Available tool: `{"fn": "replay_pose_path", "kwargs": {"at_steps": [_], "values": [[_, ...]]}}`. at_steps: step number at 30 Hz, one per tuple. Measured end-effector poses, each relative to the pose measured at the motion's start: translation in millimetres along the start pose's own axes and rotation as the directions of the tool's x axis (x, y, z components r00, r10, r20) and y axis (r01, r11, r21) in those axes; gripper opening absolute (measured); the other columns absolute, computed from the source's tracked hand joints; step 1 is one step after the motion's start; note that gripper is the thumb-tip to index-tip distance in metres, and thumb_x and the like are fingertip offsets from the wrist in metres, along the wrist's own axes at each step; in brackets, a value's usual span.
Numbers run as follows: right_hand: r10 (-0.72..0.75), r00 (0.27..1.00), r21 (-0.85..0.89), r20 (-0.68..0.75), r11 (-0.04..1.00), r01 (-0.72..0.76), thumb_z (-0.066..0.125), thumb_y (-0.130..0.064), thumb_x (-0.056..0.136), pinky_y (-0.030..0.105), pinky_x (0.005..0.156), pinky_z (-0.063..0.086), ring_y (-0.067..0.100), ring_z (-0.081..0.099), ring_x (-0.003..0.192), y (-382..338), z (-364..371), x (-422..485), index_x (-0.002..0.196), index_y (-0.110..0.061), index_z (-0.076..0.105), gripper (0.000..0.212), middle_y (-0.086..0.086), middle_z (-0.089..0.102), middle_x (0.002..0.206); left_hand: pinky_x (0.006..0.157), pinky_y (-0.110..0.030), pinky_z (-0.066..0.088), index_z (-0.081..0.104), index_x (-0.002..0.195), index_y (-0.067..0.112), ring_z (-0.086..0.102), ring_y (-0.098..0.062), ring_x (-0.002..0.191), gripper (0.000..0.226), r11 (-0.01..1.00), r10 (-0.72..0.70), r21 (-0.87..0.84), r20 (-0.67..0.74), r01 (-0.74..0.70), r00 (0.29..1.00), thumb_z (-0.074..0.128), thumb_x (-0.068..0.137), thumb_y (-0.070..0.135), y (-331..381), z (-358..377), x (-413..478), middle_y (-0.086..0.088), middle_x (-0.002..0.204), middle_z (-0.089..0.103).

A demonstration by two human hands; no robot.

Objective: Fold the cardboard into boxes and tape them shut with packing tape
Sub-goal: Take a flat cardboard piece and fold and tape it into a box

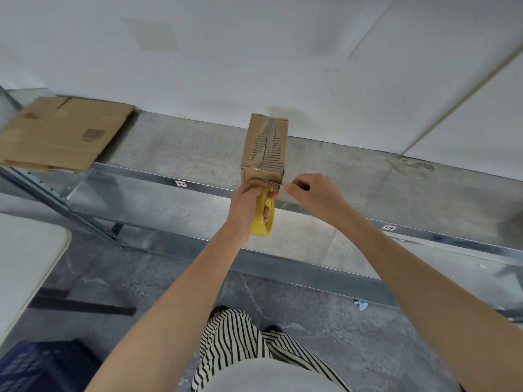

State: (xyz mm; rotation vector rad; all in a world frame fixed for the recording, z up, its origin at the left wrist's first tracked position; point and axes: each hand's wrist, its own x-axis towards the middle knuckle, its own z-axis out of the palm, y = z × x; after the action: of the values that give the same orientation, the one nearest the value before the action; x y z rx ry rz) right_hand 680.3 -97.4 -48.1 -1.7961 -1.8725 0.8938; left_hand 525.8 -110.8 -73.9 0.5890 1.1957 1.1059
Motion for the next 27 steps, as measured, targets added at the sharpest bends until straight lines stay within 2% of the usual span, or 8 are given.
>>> {"fn": "replay_pose_path", "kwargs": {"at_steps": [7, 12, 17, 24, 27], "values": [[-0.02, 1.0, -0.026, 0.005, 0.999, 0.021, 0.054, -0.037, 0.091, 0.025, 0.055, 0.038, 0.01, 0.049, 0.059, -6.2, 6.1, 6.5, 0.08, -0.013, 0.066, 0.03, -0.002, 0.059, 0.066, 0.039, -0.022, 0.038, 0.057, 0.081, 0.01, 0.044, -0.023, 0.044, 0.02, 1.0, -0.007, 0.015, 0.003, 0.007, 1.0, 0.042, 0.09, -0.001, 1.9, 0.3, -2.8, -0.021, 0.081, 0.067], [-0.032, 0.999, -0.023, 0.003, 0.999, 0.033, 0.054, -0.034, 0.092, 0.024, 0.053, 0.035, 0.01, 0.045, 0.056, -5.3, 6.6, 8.8, 0.08, -0.008, 0.066, 0.031, 0.002, 0.057, 0.066, 0.039, -0.021, 0.038, 0.057, 0.083, 0.01, 0.043, -0.021, 0.04, 0.018, 0.999, -0.009, 0.035, 0.002, 0.009, 1.0, 0.045, 0.09, 0.001, 4.3, 0.8, -4.0, -0.016, 0.077, 0.069], [-0.031, 0.998, 0.083, 0.053, 0.996, 0.027, 0.059, -0.032, 0.09, 0.023, 0.059, 0.039, 0.008, 0.05, 0.062, 3.4, -2.5, 6.6, 0.082, -0.022, 0.065, 0.014, -0.003, 0.061, 0.072, 0.039, -0.02, 0.037, 0.055, 0.081, 0.011, 0.042, -0.019, 0.036, 0.019, 1.0, -0.013, 0.017, 0.003, 0.013, 1.0, 0.043, 0.09, 0.0, 4.7, 1.1, -3.0, -0.014, 0.071, 0.068], [0.02, 0.996, 0.168, 0.083, 0.985, -0.034, 0.063, -0.031, 0.089, 0.021, 0.057, 0.033, 0.011, 0.044, 0.061, 37.9, -14.5, 12.2, 0.089, -0.02, 0.067, 0.012, 0.0, 0.054, 0.072, 0.039, -0.019, 0.038, 0.054, 0.082, 0.013, 0.042, -0.018, 0.035, 0.02, 0.999, -0.029, 0.014, 0.009, 0.029, 1.0, 0.042, 0.093, 0.002, 5.8, 1.2, -0.7, -0.012, 0.072, 0.07], [0.059, 0.994, 0.172, 0.092, 0.982, -0.075, 0.063, -0.03, 0.089, 0.023, 0.06, 0.035, 0.014, 0.048, 0.065, 52.5, -15.8, 18.8, 0.091, -0.018, 0.067, 0.013, 0.004, 0.058, 0.076, 0.039, -0.02, 0.039, 0.054, 0.084, 0.013, 0.042, -0.018, 0.036, 0.018, 0.999, -0.036, 0.021, 0.018, 0.035, 0.999, 0.042, 0.093, 0.003, 5.7, 0.4, 0.4, -0.014, 0.075, 0.07]]}}
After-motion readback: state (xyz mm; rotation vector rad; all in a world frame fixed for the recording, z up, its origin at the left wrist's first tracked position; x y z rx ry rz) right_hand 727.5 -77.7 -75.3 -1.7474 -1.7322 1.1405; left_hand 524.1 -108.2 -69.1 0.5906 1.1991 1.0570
